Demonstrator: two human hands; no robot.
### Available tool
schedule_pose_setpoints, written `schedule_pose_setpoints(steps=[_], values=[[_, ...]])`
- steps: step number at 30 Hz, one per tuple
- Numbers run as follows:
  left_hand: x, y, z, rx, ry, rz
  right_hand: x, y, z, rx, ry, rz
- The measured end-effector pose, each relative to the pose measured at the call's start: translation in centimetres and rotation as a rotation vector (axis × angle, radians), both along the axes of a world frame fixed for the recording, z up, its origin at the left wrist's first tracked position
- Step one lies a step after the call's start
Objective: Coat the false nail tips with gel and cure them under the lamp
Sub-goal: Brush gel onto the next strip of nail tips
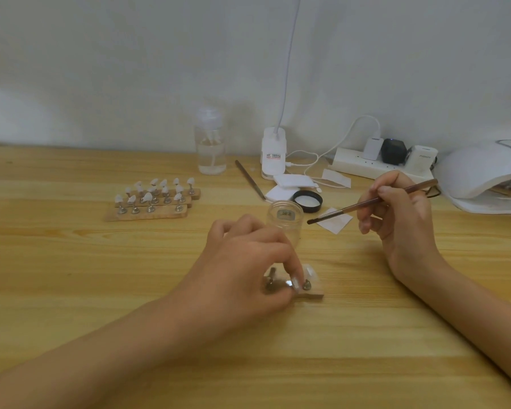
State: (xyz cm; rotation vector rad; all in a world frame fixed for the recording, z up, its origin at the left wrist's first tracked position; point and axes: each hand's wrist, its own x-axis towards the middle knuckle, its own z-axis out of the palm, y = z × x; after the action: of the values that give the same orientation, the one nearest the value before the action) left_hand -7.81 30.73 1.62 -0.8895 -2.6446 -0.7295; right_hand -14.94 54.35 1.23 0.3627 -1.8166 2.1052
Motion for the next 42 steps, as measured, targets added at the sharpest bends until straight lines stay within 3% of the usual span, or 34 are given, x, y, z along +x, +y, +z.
schedule_pose_setpoints(steps=[8, 20, 29, 37, 42], values=[[-0.7, 0.4, -0.5, -0.01, -0.17, 0.104, -0.3, 0.0, -0.3, 0.022, 0.006, 0.02], [-1.2, 0.0, -0.3, -0.038, -0.214, 0.096, -0.4, 0.0, -0.3, 0.021, -0.01, 0.025], [-0.2, 1.9, 0.1, -0.096, -0.025, 0.058, -0.4, 0.0, -0.3, 0.04, -0.001, 0.025], [0.2, 2.1, 0.3, -0.095, 0.005, 0.044, -0.3, 0.0, -0.3, 0.034, 0.002, 0.012], [0.7, 2.3, 0.3, -0.252, 0.25, 0.025, -0.2, -0.1, -0.1, -0.03, -0.002, 0.012]])
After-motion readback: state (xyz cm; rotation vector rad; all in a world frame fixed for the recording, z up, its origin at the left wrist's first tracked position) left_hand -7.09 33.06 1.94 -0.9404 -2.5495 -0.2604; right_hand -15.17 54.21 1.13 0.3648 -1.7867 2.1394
